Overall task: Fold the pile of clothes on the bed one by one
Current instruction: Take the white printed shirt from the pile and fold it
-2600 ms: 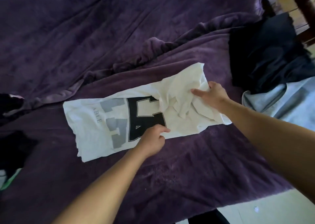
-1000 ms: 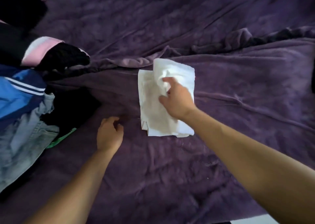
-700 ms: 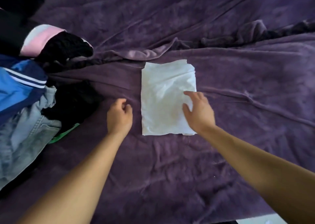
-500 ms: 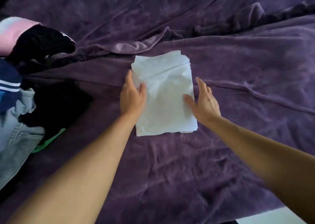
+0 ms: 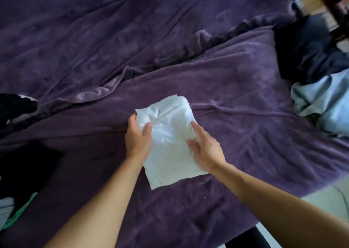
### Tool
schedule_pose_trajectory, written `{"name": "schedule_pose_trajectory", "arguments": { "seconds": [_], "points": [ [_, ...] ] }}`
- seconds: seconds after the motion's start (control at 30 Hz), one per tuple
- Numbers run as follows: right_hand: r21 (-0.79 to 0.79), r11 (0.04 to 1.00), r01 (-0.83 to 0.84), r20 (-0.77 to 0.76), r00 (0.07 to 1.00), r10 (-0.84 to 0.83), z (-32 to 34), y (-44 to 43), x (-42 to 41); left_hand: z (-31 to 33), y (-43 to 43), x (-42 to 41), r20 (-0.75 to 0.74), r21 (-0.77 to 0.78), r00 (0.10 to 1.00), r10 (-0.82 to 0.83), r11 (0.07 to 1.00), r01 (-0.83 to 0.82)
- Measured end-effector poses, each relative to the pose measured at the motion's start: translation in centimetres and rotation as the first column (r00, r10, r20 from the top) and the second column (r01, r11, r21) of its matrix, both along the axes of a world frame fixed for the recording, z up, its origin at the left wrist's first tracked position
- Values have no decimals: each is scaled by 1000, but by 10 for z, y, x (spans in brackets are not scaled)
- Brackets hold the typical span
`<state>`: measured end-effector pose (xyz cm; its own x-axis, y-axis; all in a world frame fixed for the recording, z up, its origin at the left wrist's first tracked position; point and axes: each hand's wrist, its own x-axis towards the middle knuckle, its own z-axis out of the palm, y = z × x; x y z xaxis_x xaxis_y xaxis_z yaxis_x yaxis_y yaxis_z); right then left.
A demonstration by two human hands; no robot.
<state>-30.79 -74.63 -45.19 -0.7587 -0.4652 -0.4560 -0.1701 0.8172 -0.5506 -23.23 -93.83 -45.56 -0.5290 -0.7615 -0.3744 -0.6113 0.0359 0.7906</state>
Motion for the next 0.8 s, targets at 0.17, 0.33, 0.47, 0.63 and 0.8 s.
{"name": "schedule_pose_trajectory", "arguments": {
  "seconds": [0.17, 0.33, 0.47, 0.63, 0.8],
  "points": [
    [10, 998, 65, -72, 995, -64, 27, 79, -54, 30, 77, -63, -97, 59, 995, -29, 998, 35],
    [-40, 997, 72, -128, 989, -77, 27, 159, -124, 35, 153, -137, -126, 88, 992, -24, 996, 35],
    [-42, 999, 5, -242, 970, -15, 43, 233, -205, 50, 228, -207, -190, 135, 981, 35, 991, -9],
    [11, 1000, 1, -335, 942, 3, 89, 336, -315, 87, 327, -306, -244, 299, 966, 80, 954, -4],
    [88, 992, 90, -306, 950, -59, 116, 419, -391, 104, 403, -374, -251, 441, 966, 59, 896, 59]
  ]
}}
